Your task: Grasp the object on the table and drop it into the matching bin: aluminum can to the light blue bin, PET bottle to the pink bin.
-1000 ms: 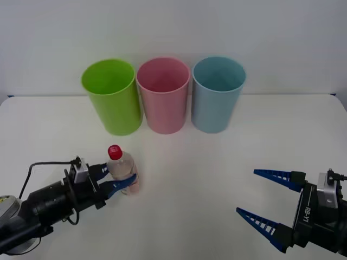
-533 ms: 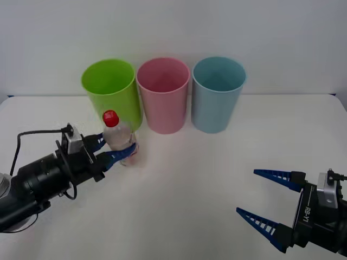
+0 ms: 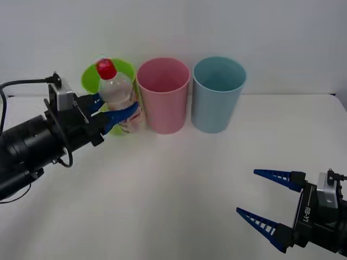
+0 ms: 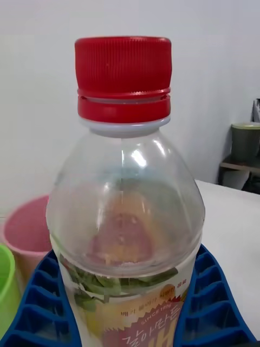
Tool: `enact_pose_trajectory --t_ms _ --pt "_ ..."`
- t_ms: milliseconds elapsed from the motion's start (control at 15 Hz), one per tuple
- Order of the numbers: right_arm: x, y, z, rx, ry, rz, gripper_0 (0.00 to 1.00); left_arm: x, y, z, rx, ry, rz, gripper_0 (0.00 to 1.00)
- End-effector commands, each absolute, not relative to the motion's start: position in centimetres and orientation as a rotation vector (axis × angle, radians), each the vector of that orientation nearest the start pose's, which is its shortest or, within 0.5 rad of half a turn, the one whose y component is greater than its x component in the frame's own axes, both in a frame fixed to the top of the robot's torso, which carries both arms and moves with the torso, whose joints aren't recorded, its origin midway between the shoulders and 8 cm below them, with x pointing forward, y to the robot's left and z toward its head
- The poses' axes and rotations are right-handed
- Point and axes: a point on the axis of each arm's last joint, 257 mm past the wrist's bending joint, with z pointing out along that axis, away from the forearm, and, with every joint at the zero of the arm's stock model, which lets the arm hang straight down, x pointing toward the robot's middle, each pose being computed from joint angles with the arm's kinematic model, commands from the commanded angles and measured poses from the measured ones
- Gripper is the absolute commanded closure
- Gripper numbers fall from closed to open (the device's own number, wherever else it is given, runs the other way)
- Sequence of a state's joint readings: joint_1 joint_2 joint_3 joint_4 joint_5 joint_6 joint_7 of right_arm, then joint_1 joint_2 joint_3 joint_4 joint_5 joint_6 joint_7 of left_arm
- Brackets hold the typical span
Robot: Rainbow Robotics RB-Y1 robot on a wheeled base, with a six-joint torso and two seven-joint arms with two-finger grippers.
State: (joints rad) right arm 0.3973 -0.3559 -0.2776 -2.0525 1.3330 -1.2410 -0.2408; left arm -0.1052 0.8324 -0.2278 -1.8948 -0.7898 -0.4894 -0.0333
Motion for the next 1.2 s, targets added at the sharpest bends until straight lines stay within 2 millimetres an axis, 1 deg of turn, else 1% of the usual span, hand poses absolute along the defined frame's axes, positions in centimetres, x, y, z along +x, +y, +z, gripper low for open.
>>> enact_pose_trajectory --t_ms 67,200,400,467,533,600,800,867,933,1067,1200 --pt "30.6 -16.9 -18.6 -0.856 1.555 0.741 0.0 47.3 11.2 -3.0 0.8 1.272 -0.601 0.88" --pt "30.6 -16.9 -18.6 -0.856 1.555 0.741 0.0 48.5 10.5 -1.3 0.763 1.287 -0.616 0.88" --pt "30.6 -16.9 -18.6 -0.856 1.555 0.741 0.0 50.2 10.3 0.5 0.733 1.289 -0.616 0.88" --pt "30.6 -16.9 -18.6 -0.856 1.555 0.741 0.0 50.9 10.3 0.9 0.735 1.289 -0.607 0.88" --pt "30.6 -16.9 -18.6 -0.856 1.555 0.741 0.0 52.1 10.2 1.3 0.742 1.292 -0.592 0.88" --pt "30.6 -16.9 -18.6 -0.856 1.555 0.741 0.0 53.0 9.9 1.6 0.744 1.299 -0.592 0.88" --pt "30.6 -16.9 -18.6 -0.856 1.555 0.741 0.0 55.6 9.2 1.9 0.758 1.326 -0.572 0.89" --pt "30.6 -16.9 -18.6 -0.856 1.555 0.741 0.0 56.1 9.1 2.0 0.747 1.337 -0.582 0.9" --pt "30.6 -16.9 -18.6 -0.856 1.555 0.741 0.0 56.6 8.9 2.6 0.733 1.337 -0.582 0.9" --pt "30.6 -16.9 -18.6 -0.856 1.555 0.741 0.0 57.2 8.7 2.9 0.713 1.341 -0.565 0.89" --pt "30.6 -16.9 -18.6 -0.856 1.555 0.741 0.0 57.1 8.2 2.7 0.716 1.342 -0.572 0.9"
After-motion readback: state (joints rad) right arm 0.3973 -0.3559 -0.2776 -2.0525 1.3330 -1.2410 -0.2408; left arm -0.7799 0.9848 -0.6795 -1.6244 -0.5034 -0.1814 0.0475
